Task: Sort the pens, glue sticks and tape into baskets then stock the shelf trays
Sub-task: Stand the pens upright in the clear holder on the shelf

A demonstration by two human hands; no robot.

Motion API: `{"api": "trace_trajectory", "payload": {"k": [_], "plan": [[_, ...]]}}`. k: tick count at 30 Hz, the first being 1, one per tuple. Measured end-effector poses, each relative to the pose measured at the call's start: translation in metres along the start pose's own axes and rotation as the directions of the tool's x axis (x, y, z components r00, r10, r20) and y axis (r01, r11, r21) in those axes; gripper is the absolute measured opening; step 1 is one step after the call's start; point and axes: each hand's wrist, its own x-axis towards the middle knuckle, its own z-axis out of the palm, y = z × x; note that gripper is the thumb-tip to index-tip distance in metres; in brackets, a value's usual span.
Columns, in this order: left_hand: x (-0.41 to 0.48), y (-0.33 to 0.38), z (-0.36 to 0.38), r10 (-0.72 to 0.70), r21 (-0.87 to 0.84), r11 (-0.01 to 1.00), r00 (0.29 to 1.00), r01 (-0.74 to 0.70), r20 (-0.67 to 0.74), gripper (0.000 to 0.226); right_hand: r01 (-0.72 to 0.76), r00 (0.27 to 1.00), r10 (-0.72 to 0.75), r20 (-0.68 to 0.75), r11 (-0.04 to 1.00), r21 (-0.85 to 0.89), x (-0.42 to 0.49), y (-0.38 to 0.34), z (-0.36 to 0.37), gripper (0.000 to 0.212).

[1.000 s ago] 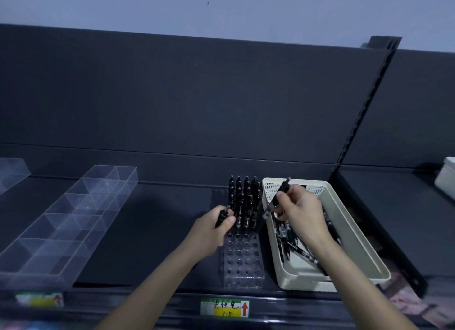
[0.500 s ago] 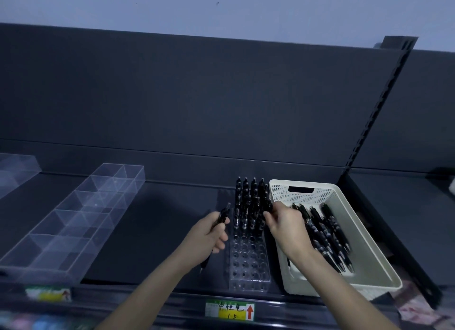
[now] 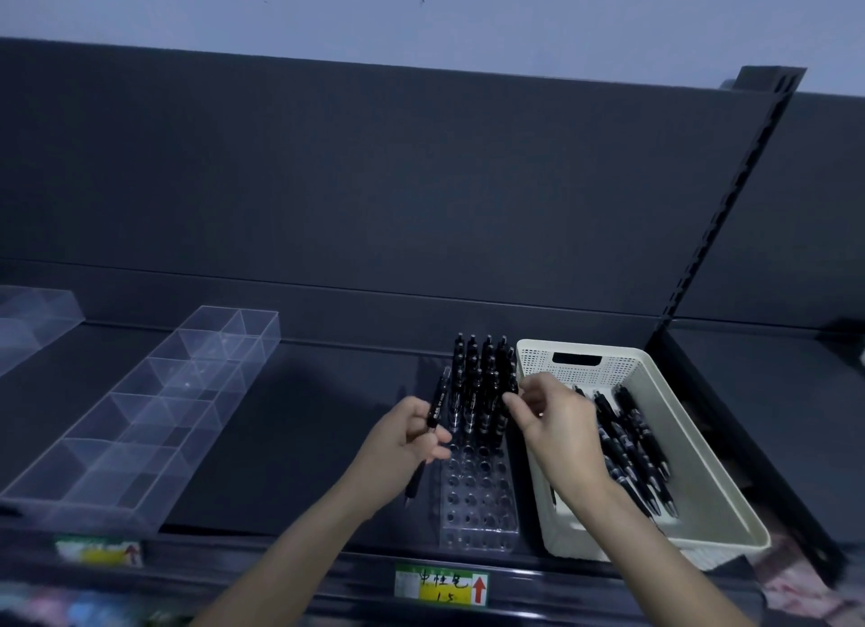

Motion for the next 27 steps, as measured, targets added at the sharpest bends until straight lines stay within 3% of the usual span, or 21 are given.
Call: {"api": "trace_trajectory", "payload": {"k": [2, 4, 6, 9, 12, 14, 18, 27], "plan": [[0.0, 0.001, 0.004, 0.025, -0.008, 1.0, 1.0, -0.025, 0.001, 0.015, 0.033, 0.999, -0.033, 0.008, 0.996, 0.078, -0.004, -0.012, -0.003, 0.013], [0.0, 0.004, 0.01, 0.059, -0.01, 0.998, 0.998, -0.059, -0.001, 0.014, 0.025, 0.993, -0.042, 0.109, 0.988, 0.149, -0.008, -0.023, -0.002, 0.01], [0.001, 0.007, 0.016, 0.099, -0.001, 0.995, 0.995, -0.099, 0.015, 0.016, 0.019, 0.979, -0.052, 0.198, 0.986, 0.163, -0.011, -0.031, 0.002, 0.019], [0.001, 0.011, 0.019, 0.155, 0.057, 0.986, 0.988, -0.155, 0.014, 0.016, -0.044, 0.976, 0.001, 0.216, 0.98, 0.194, -0.01, -0.032, 0.001, 0.033], [0.0, 0.003, 0.013, 0.202, 0.345, 0.919, 0.979, -0.188, -0.005, 0.022, -0.088, 0.991, 0.062, 0.117, 0.97, 0.227, -0.005, -0.026, -0.008, 0.027], [-0.003, -0.007, 0.008, 0.206, 0.554, 0.803, 0.974, -0.223, 0.094, 0.033, -0.086, 0.996, 0.081, 0.029, 0.965, 0.246, -0.002, -0.023, -0.013, 0.02], [-0.008, -0.025, 0.007, 0.051, 0.647, 0.732, 0.964, -0.213, 0.26, 0.053, -0.018, 1.0, 0.014, 0.025, 0.984, 0.176, 0.0, -0.026, -0.008, 0.01], [-0.004, -0.029, 0.005, 0.041, 0.697, 0.674, 0.954, -0.245, 0.296, 0.054, 0.121, 0.973, -0.103, 0.209, 0.99, -0.075, -0.006, -0.026, 0.027, 0.025]]}}
